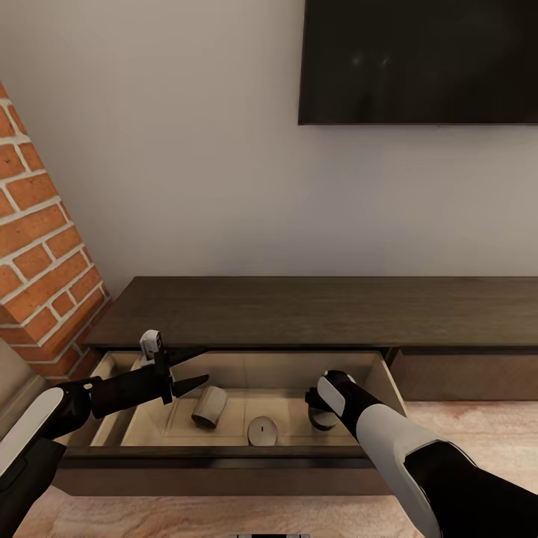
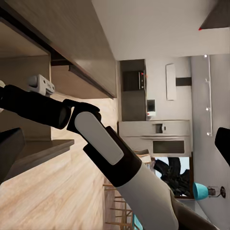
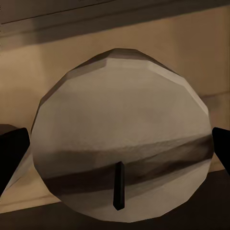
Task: Place each of the two pumpkins and all three candles from the living room inside a cabinet in the living room (use any cabinet), then make sure every cabinet is closed, and position the cauldron so it is next to a table in the living room.
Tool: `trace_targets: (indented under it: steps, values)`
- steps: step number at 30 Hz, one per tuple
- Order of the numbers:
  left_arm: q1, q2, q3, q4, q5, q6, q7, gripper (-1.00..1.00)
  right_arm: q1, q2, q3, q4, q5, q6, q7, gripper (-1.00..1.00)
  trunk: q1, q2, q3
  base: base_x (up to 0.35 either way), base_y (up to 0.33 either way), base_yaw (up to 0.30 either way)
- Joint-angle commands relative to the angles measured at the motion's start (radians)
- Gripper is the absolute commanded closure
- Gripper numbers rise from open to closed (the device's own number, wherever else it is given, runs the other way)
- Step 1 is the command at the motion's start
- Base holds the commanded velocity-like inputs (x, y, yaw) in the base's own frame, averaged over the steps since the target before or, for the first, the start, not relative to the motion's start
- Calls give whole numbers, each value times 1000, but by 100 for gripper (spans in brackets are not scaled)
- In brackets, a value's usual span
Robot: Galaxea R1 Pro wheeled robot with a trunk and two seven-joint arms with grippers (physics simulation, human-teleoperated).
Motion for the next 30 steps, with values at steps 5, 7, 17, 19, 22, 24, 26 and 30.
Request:
trace_targets:
  steps: [5, 7, 17, 19, 22, 24, 26, 30]
  values:
    - [-1, 1, -1, -1, 11, 1, 10, -100, 0, 0, 8, -2, -10, 4, -7, 100, 2, -1, -16, 0, 0, 0]
    - [0, 1, -1, -1, 11, 1, 10, -100, 0, 0, 8, -2, -10, 4, -7, 100, 2, -2, -20, 0, 0, 0]
    - [0, 1, -1, -1, 11, 1, 9, -100, 0, 0, 8, -2, -10, 4, -7, -100, 2, -2, -20, 0, 0, 0]
    - [0, 1, -1, -1, 11, 1, 9, -100, 0, 0, 8, -2, -10, 4, -7, -100, 2, -2, -20, 0, 0, 0]
    - [0, 1, -1, -1, 11, 1, 9, -100, 0, -1, 8, -2, -10, 4, -7, -100, 2, -2, -20, 0, 0, 0]
    - [1, 1, -1, -1, 11, 1, 9, -100, 0, -2, 8, -2, -10, 4, -7, -100, 2, -1, -16, 0, 0, 0]
    - [2, 1, -1, -1, 11, 1, 9, -100, 0, -2, 8, -2, -10, 4, -7, -100, 1, -1, -9, 0, 0, 0]
    - [2, 1, -1, 1, 10, 0, 9, -100, 0, -2, 8, -2, -10, 4, -5, -100, -1, 0, 7, 0, 0, 0]
